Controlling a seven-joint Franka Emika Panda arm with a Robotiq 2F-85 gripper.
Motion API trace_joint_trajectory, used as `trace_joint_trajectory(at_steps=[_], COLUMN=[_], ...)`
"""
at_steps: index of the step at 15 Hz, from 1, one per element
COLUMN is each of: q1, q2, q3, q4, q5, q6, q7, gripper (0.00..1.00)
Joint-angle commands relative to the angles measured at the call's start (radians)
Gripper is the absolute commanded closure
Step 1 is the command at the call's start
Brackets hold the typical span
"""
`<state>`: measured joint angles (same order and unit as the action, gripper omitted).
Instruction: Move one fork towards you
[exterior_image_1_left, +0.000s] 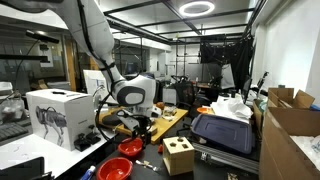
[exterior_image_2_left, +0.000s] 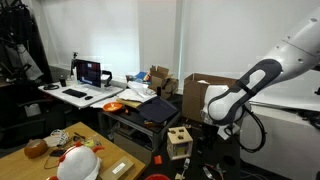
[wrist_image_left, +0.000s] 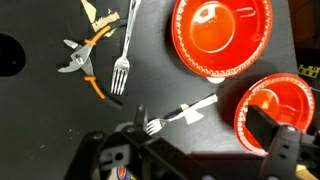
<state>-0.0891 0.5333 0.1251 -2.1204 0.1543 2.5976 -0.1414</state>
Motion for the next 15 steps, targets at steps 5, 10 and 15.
trace_joint_trajectory(at_steps=[5, 10, 15], q1=[0.069, 0.085, 0.099], q2=[-0.164, -0.239, -0.309], q3=[-0.001, 0.007, -0.004], q4=[-0.007, 0.014, 0.020], q5=[-0.004, 0.012, -0.010], q6=[-0.198, -0.343, -0.437], q7=[0.025, -0.007, -0.005], gripper=[0.00, 0.00, 0.00])
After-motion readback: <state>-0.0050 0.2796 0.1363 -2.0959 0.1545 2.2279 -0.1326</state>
